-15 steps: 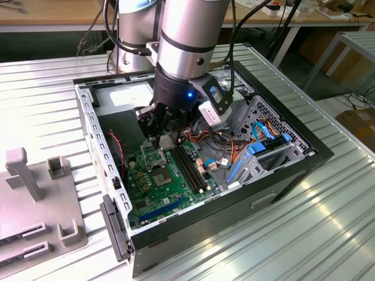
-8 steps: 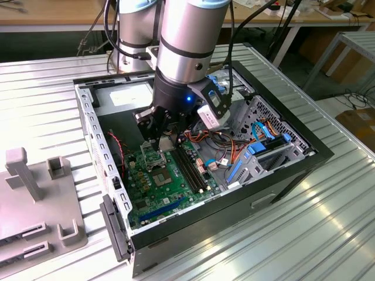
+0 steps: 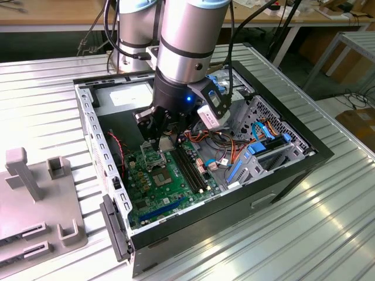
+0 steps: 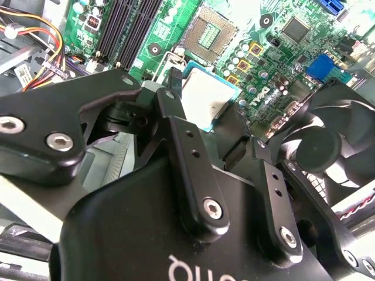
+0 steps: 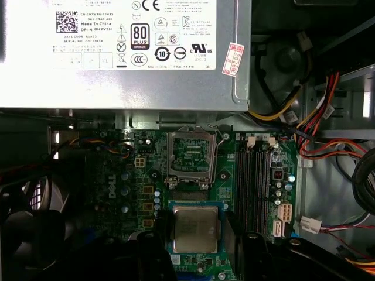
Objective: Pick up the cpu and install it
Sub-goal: 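Place the cpu into insertion slot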
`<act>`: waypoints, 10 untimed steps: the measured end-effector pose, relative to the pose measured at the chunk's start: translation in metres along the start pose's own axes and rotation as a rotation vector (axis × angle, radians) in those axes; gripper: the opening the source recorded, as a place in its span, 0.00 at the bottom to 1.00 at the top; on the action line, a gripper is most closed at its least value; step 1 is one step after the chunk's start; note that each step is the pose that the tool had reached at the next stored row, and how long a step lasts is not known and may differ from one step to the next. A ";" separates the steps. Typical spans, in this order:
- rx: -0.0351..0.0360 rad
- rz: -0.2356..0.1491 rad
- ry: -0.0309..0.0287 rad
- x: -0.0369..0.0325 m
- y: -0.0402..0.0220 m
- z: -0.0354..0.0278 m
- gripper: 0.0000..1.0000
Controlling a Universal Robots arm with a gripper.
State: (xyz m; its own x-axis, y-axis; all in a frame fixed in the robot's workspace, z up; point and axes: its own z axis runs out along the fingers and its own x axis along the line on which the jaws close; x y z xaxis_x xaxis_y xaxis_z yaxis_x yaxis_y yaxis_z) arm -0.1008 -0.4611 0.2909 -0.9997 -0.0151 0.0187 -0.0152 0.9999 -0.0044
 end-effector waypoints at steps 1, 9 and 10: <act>-0.0001 0.000 0.0000 0.0000 0.0000 0.0000 0.47; 0.0000 0.000 0.0000 -0.0001 -0.0030 0.0107 0.47; 0.0000 0.000 0.0000 -0.0002 -0.0047 0.0124 0.47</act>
State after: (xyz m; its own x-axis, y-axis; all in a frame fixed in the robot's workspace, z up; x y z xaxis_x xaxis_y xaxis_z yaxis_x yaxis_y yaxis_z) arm -0.1008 -0.4659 0.2785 -0.9997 -0.0152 0.0187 -0.0153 0.9999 -0.0044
